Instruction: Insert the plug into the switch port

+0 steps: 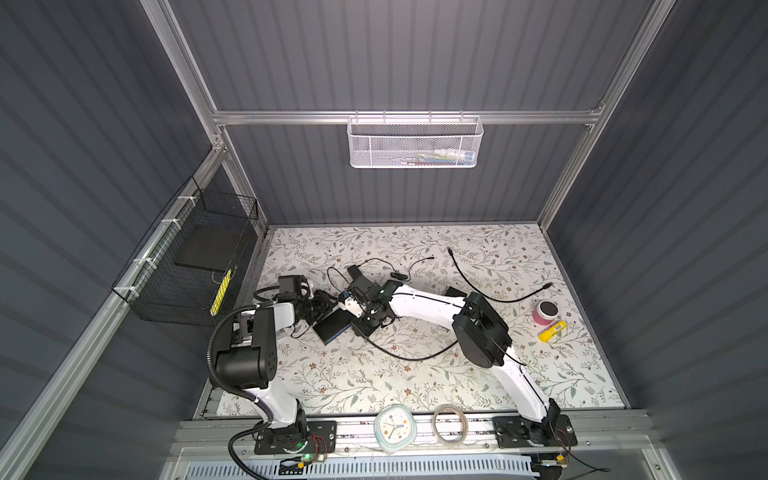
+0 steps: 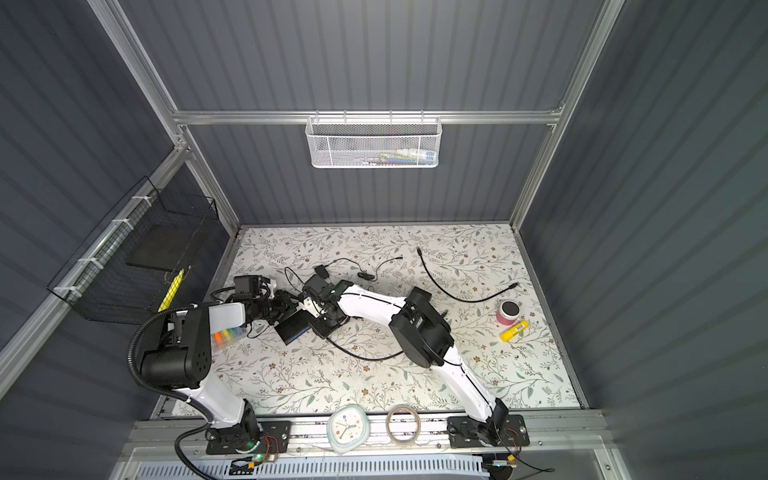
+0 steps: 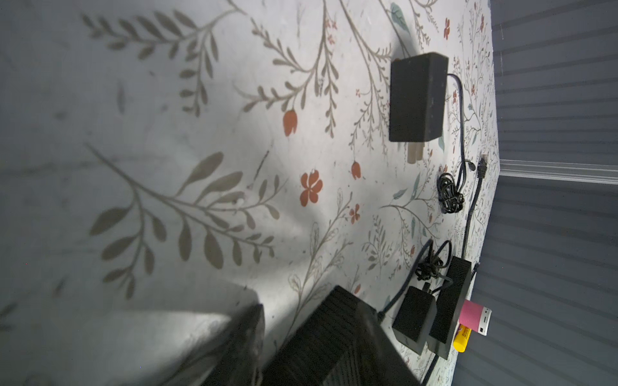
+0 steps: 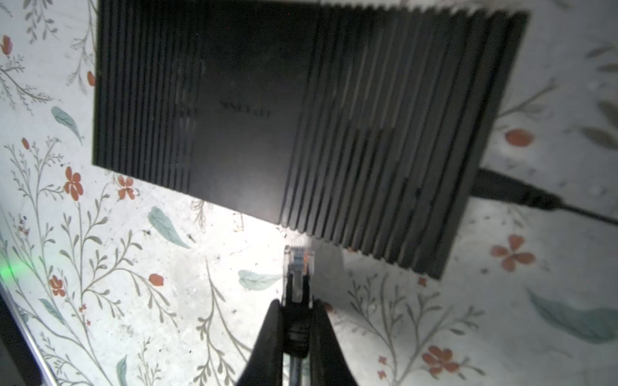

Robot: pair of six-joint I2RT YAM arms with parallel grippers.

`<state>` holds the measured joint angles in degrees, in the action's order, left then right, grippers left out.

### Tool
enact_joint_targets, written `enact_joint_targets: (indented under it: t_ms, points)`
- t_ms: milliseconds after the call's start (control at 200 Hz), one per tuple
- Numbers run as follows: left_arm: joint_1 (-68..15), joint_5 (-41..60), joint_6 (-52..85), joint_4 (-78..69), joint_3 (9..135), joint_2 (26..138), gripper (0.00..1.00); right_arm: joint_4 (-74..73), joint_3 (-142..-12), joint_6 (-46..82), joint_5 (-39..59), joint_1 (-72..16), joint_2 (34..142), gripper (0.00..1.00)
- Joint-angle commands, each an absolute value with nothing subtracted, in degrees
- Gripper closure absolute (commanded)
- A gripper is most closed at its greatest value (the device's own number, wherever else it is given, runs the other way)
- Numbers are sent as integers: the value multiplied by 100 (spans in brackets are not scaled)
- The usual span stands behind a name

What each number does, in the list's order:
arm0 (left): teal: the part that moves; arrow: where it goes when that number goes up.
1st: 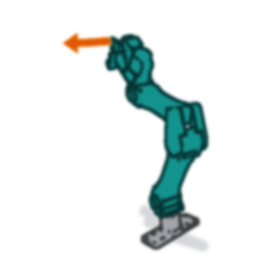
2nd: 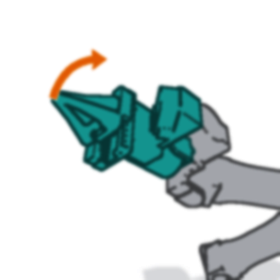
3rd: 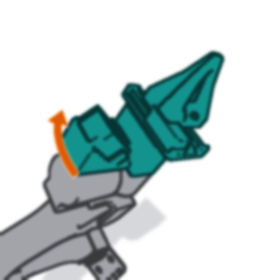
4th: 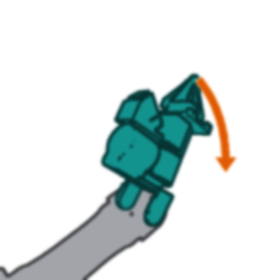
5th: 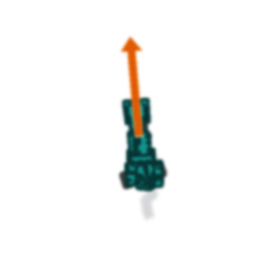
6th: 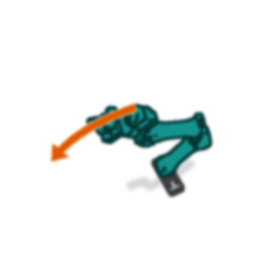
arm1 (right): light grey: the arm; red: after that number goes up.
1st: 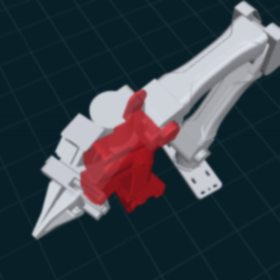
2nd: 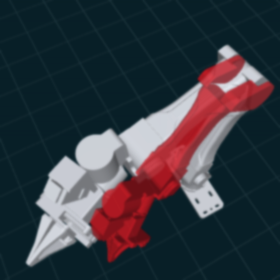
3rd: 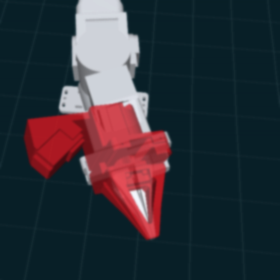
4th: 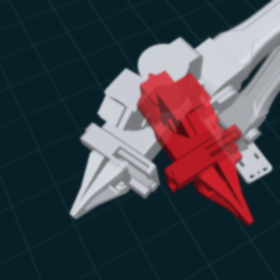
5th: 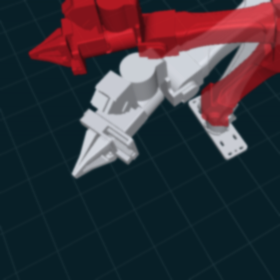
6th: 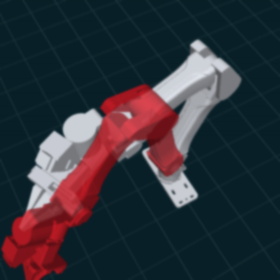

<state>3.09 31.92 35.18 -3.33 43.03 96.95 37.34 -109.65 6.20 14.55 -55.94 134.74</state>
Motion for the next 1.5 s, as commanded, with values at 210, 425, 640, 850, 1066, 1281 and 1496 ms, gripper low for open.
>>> enact_joint_targets:
  t_ms: [210,425,640,850,1066,1281,1496]
  points:
    - [316,3256,3508,-253,3998,9678,62,4101,-11602,591,1372,-5660,13931,100]
    - [316,3233,3454,-246,3988,9672,68,4176,-11566,552,1341,-5675,13918,100]
    - [318,3278,3428,-346,3903,9764,72,4165,-11775,597,1373,-5677,13899,100]
    - [316,3265,3384,-316,3895,9773,72,4227,-11844,596,1485,-5673,13914,100]
    - [316,3299,3453,-391,3857,9769,71,4175,-11836,654,1591,-5706,13960,100]
    - [316,3326,3412,-366,3848,9692,65,4162,-11865,715,1584,-5757,14005,100]
    - [316,3475,3432,-543,3756,9699,66,4129,-11882,709,1448,-5741,14026,100]
